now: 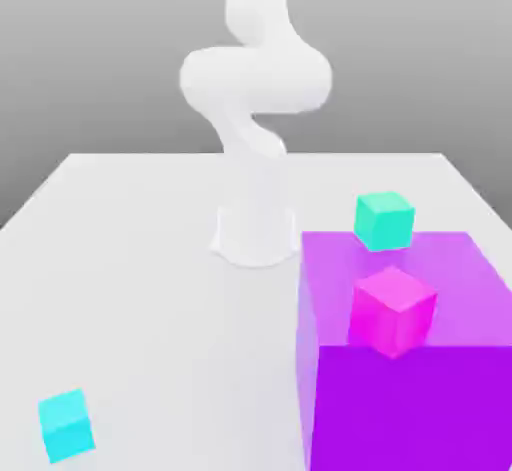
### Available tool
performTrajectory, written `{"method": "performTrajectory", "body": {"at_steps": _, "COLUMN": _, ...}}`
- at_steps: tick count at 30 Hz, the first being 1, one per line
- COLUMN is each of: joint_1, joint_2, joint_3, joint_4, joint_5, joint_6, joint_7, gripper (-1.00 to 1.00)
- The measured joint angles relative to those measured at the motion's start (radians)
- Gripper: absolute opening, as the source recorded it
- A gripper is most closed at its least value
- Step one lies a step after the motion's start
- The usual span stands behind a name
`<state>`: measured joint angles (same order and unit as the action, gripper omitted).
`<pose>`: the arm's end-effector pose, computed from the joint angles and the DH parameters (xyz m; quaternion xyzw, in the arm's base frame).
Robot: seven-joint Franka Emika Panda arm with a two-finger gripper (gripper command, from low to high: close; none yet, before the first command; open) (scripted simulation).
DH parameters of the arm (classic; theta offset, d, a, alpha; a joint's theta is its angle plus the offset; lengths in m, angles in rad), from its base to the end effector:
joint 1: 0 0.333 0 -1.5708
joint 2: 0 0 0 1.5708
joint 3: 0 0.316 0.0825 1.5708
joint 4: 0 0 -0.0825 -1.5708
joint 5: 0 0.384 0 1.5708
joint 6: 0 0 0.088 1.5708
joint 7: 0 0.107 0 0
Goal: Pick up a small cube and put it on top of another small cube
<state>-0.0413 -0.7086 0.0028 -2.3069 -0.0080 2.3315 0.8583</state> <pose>0.3798 -0.0144 0.6779 -0.8419 0.4033 -0.3306 0.1386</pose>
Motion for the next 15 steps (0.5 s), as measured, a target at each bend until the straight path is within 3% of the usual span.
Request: {"method": "performTrajectory", "body": {"at_steps": 15, "joint_1": -0.198, "joint_2": 0.550, "joint_3": -0.041, "joint_4": -0.041, "joint_5": -0.041, "joint_6": 0.189, "joint_7": 0.345, "gripper": 0.00}}
